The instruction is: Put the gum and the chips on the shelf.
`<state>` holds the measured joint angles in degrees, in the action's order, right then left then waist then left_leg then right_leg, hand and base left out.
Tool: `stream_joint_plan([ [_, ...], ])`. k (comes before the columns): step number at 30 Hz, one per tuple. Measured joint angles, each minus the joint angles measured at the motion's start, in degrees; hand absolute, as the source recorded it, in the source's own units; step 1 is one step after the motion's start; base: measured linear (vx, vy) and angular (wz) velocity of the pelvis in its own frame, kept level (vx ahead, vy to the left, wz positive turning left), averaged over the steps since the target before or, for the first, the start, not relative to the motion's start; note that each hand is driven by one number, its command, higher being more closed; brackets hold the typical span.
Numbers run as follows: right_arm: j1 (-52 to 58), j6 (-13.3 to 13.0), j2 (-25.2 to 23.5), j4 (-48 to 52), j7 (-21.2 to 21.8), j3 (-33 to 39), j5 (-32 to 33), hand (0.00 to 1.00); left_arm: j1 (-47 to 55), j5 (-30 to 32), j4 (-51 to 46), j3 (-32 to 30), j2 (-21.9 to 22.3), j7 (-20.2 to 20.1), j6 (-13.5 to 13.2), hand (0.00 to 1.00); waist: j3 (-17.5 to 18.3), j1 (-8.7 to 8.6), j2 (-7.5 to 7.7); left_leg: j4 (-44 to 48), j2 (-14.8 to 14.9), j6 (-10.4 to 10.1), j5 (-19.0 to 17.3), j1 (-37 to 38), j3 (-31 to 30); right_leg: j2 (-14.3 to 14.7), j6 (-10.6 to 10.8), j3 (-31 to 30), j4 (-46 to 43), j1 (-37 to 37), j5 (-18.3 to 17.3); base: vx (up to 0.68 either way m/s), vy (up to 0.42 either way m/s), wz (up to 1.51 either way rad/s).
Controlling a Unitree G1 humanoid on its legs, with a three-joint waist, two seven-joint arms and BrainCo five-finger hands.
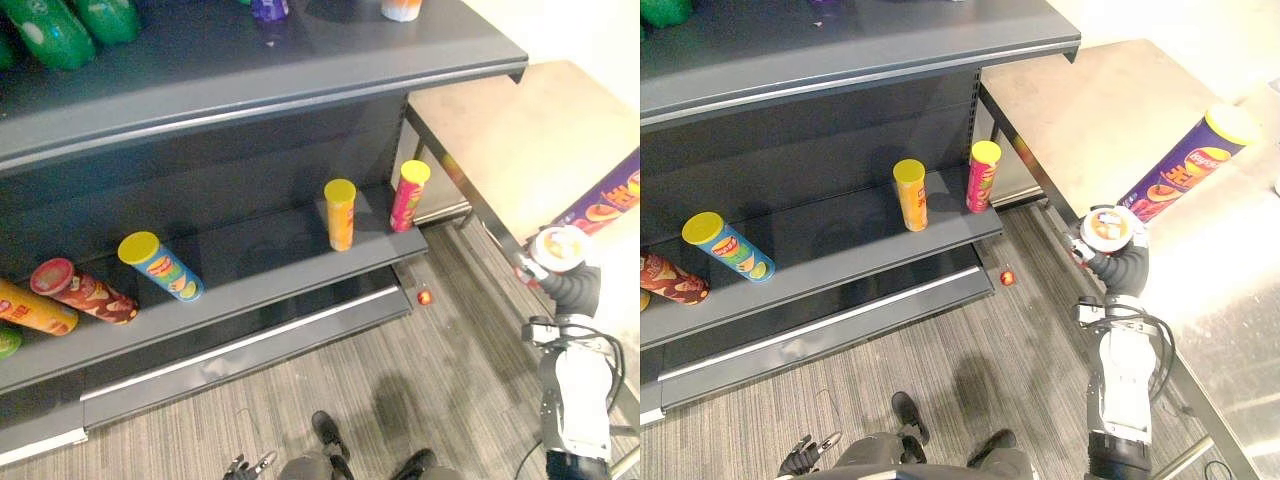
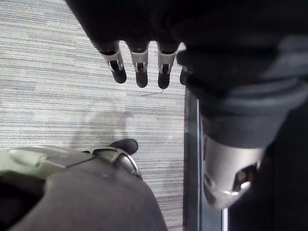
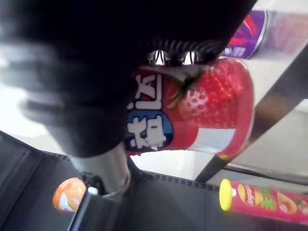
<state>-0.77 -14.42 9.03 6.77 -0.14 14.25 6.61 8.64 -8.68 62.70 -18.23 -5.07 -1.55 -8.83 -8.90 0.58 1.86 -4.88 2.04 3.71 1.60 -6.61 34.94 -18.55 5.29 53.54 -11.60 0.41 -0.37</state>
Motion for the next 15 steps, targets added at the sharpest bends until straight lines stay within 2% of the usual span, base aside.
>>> stream_joint_plan([
  [1, 0.0, 0.2, 0.9, -0.9, 0.2, -1.8, 0.0, 1.00, 0.1, -0.1, 0.2, 0.1, -0.1, 0.0, 0.1, 0.00, 0.0, 0.05, -0.09, 1.3, 0.8, 0.4, -1.0, -0.1, -1.1, -2.3, -0.3, -0.3, -6.5, -0.9, 0.2, 0.10, 0.017, 0.42],
  [2, 0.0, 0.6, 1.6, -1.2, 0.6, -3.4, -0.1, 1.00, 0.6, -0.1, 0.1, 0.2, -0.1, 0.0, 0.1, 0.00, -0.2, 0.25, -0.18, 2.5, 1.3, 0.4, -1.8, 0.7, -2.1, -5.2, -2.4, -1.7, -14.1, -1.9, 1.7, 0.13, 0.035, 0.40],
  [3, -0.1, 0.6, 1.8, -1.3, 0.8, -4.0, -0.4, 1.00, 0.9, -0.1, 0.0, 0.6, -0.3, 0.0, 0.0, 0.00, -0.2, 0.78, -0.14, 3.1, 1.5, 0.2, -2.0, 1.3, -2.9, -6.6, -4.6, -4.2, -18.3, -3.1, 3.2, 0.15, 0.059, 0.36],
  [4, -0.3, 0.6, 1.9, -1.4, 1.0, -4.5, -0.7, 1.00, 1.3, -0.1, 0.0, 1.3, -0.5, 0.1, 0.0, 0.00, -0.3, 1.23, -0.30, 3.7, 1.9, 0.4, -2.6, 2.4, -4.2, -7.9, -8.7, -10.1, -24.4, -6.2, 6.1, 0.14, 0.059, 0.39],
  [5, -0.4, 0.5, 1.8, -1.5, 1.1, -5.2, -1.7, 1.00, 1.5, -0.2, 0.0, 2.3, -1.3, 0.1, 0.0, 0.00, -0.7, 1.15, -0.87, 4.8, 2.5, 0.3, -3.3, 2.4, -5.8, -6.1, -8.7, -18.8, -27.3, -9.5, 5.8, 0.15, 0.027, 0.83],
  [6, -0.4, 0.5, 1.7, -1.5, 1.7, -6.1, -2.2, 1.00, 1.3, -0.1, 0.0, 3.2, -2.0, 0.2, 0.0, 0.00, -0.7, 0.79, -1.01, 5.6, 3.4, 0.5, -3.9, 2.2, -8.9, 0.3, -4.2, -30.6, -25.2, -11.8, 0.8, 0.15, 0.007, 1.12],
  [7, -0.3, 0.5, 1.7, -1.5, 2.0, -6.5, -2.3, 1.00, 1.1, -0.1, 0.0, 3.3, -2.7, 0.2, -0.1, 0.00, -0.7, 0.51, -0.86, 5.4, 3.2, 0.4, -3.8, 2.2, -10.8, 3.9, -2.5, -36.7, -22.1, -12.4, -1.4, 0.13, -0.019, 1.32],
  [8, -0.3, 0.4, 1.7, -1.4, 2.0, -6.9, -2.3, 1.00, 1.1, -0.1, 0.1, 3.2, -3.5, 0.2, -0.4, 0.00, -0.5, 0.22, -0.46, 5.0, 2.3, -0.1, -3.5, 2.5, -12.4, 6.2, -1.3, -41.5, -17.7, -12.2, -2.4, 0.13, -0.019, 1.30],
  [9, -0.1, 0.4, 1.7, -0.7, 2.2, -7.6, -2.2, 1.00, 1.1, -0.1, 0.3, 3.3, -3.5, 0.2, -0.5, 0.00, -0.2, 0.12, 0.07, 4.9, 0.6, -0.1, -3.5, 2.6, -14.9, 7.1, -0.3, -44.5, -12.7, -11.9, -3.0, 0.13, -0.037, 1.27],
  [11, 0.1, 0.2, 1.7, -0.4, 3.1, -9.1, -2.2, 1.00, 0.5, 0.0, 1.1, 4.0, -3.6, 0.3, -0.6, 0.00, 0.1, 0.07, 0.79, 5.0, -2.4, 0.0, -3.5, 2.6, -18.9, 7.4, 0.0, -47.2, -5.6, -11.8, -2.8, 0.16, -0.063, 1.27],
  [13, 0.8, 0.2, 1.7, -0.4, 3.6, -10.2, -2.2, 1.00, 0.4, 0.0, 1.2, 4.4, -3.8, 0.2, -0.6, 0.00, 0.1, 0.20, 0.70, 5.1, -3.3, -0.1, -3.6, 2.6, -21.2, 7.4, 0.9, -47.4, -1.7, -11.0, -2.2, 0.14, -0.080, 0.84],
  [15, 1.8, 0.2, 1.4, -0.4, 4.6, -10.8, -2.2, 1.00, 0.6, 0.0, 1.1, 4.4, -3.8, 0.2, -0.5, 0.00, 0.3, 1.35, 0.98, 5.4, -3.7, -0.9, -3.5, 2.7, -23.0, 7.8, 1.9, -45.9, 3.9, -9.0, -1.0, 0.17, -0.147, 0.50],
])
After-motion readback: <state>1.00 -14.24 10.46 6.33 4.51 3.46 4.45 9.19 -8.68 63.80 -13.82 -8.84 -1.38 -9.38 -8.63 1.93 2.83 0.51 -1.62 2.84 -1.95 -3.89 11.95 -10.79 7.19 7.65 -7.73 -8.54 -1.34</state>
